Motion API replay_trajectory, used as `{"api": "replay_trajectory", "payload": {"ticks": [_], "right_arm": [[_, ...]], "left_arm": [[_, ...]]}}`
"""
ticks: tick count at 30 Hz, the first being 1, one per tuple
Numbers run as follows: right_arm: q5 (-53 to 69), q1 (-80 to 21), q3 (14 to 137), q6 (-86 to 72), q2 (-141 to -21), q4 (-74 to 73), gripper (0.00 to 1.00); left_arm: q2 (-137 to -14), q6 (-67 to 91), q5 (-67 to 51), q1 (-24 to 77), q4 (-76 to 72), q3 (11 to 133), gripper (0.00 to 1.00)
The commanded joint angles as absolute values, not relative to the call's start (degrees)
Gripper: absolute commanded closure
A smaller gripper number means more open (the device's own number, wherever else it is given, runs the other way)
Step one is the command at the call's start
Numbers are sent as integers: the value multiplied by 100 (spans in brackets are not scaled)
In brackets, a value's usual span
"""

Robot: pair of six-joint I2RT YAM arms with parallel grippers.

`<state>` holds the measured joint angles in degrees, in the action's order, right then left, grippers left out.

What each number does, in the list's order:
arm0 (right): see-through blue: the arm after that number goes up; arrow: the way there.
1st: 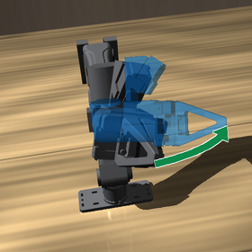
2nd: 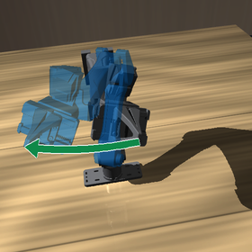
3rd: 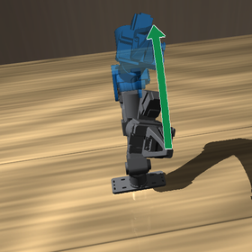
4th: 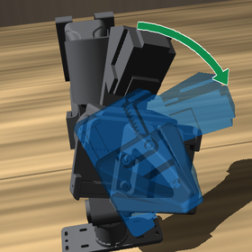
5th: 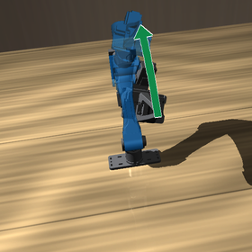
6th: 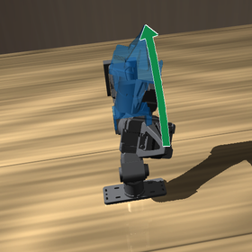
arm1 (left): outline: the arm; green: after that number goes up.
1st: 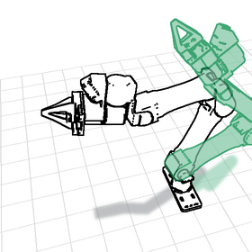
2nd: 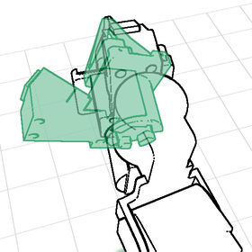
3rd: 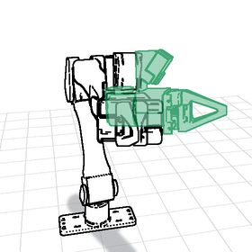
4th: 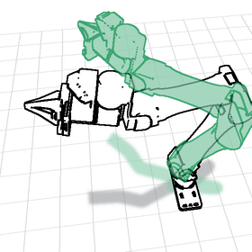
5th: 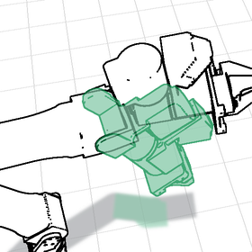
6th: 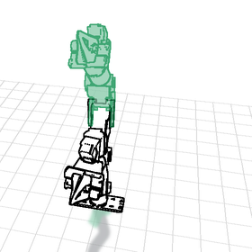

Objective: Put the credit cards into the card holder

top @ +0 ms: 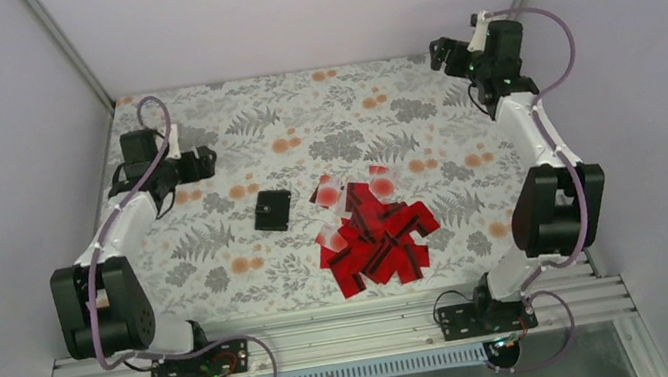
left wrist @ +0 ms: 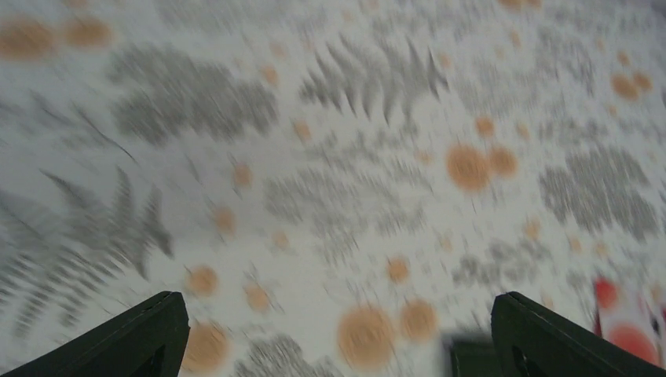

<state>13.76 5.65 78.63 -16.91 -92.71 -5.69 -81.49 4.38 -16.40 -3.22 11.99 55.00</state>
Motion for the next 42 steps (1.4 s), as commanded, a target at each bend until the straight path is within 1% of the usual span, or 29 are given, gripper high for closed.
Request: {"api": "replay_trajectory", "payload": {"ticks": [1,5,8,10,12,16,20,23,26,30,35,39,40,42], "right_arm": [[2096,556,8083,-2076,-9706,-1975,1],[2368,297,7675,-2242,-9576,-2076,1],[2467,-112,7392,-2340,-9344,-2162,3],[2461,-437,7312,-2375,-9303,-2245,4],[2402,-744,7242,-2442,-9268,-2284,4],[2458,-1256,7212,-2548,-9314,-2353,6],[2590,-1773,7319,-2534,-9486,-2483,9],[2722,-2134,7466,-2457,-9818,-2592,13],[2862,-2429,7505,-2387,-9938,-2596,13],[2995,-2748,7540,-2419,-10098,-2576,15],[2995,-3068,7705,-2455,-10330,-2650,22],[2942,-3208,7849,-2474,-10494,-2662,27],[2920,-3223,7876,-2482,-10541,-2671,30],[2903,-3245,7920,-2503,-10600,-2668,34]], "left_arm": [[-8482,424,-3000,-266,2513,5746,7],[-8704,356,-3436,68,2720,5719,11],[-8835,327,-3323,393,2791,5696,14],[-8988,311,-3148,582,2891,5731,21],[-9143,289,-3009,747,3030,5768,25],[-9254,460,-2546,1010,3258,5737,27],[-9250,597,-2449,1275,3265,5610,28],[-9314,679,-2252,1424,3221,5495,29],[-9433,798,-2075,1495,3225,5470,29],[-9506,897,-1959,1657,3195,5425,22],[-9811,1011,-1374,1929,3242,5487,22],[-10029,1085,-1164,2039,3260,5519,29],[-10075,1112,-1087,2070,3265,5515,32],[-10164,1195,-933,2104,3262,5496,43]]}}
